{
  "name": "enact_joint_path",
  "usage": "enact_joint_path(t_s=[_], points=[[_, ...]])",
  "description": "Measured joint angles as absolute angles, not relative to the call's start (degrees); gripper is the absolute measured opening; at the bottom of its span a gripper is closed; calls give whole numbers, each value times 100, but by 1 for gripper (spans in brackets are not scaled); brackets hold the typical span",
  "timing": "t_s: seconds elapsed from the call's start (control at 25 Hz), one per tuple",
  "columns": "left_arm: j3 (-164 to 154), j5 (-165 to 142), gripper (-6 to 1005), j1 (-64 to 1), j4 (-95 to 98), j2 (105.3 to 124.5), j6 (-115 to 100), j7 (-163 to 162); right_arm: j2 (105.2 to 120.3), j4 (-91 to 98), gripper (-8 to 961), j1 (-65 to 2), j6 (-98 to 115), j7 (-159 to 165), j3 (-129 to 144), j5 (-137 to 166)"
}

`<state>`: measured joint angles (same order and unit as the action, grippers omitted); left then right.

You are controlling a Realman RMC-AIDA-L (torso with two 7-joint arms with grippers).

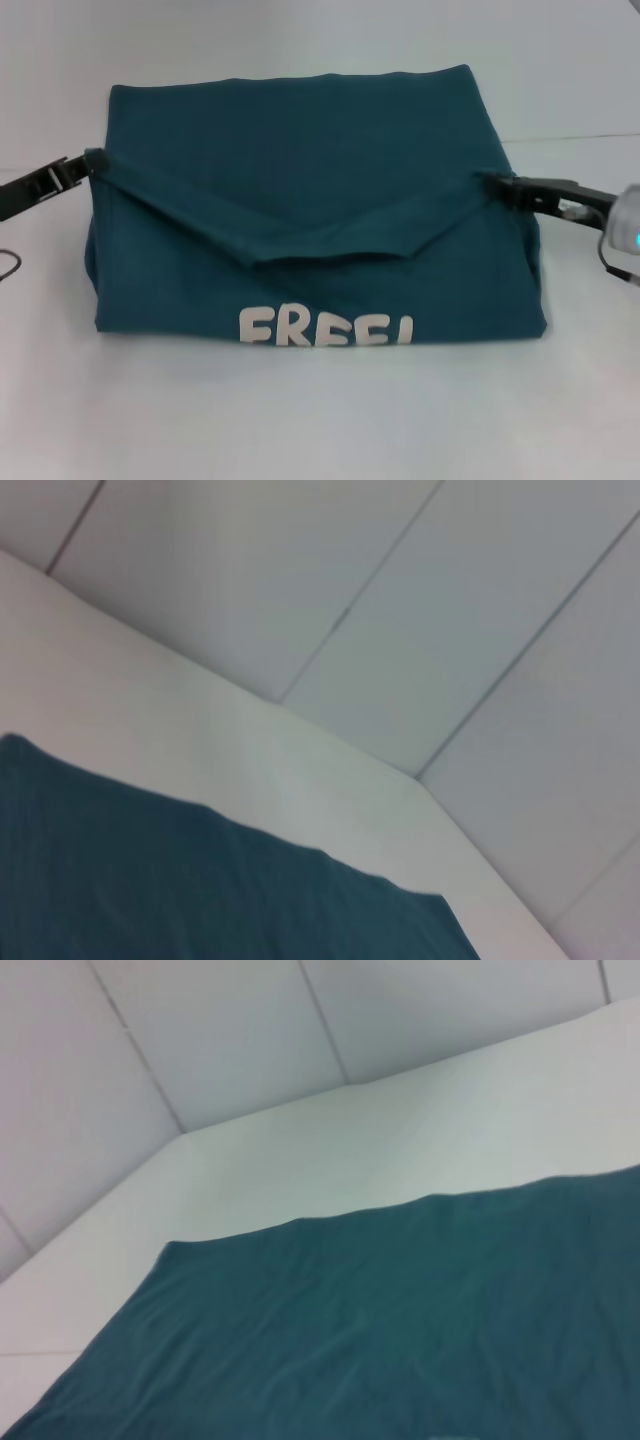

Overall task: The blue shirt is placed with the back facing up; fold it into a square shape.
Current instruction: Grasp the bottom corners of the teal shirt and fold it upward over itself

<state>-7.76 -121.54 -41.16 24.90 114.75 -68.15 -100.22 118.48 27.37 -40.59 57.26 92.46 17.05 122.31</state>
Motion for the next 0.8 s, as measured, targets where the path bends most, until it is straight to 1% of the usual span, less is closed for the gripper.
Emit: enact_joint_path(t_s=[0.2,0.44,0.8], points=[[-782,-12044,27,-4283,2458,11562,-6343,-9914,11902,2716,77,-4258,5053,9167,1975,12020],[-785,-11734,27,-4391,2160,11592,-5798,-9535,11931,2629,81,-4417,4348,9025,2308,11676],[-828,-11321,27,-4642,2024,11670,-5253,-9001,11869,2403,86,-4580,3711,8748,2375,11384]])
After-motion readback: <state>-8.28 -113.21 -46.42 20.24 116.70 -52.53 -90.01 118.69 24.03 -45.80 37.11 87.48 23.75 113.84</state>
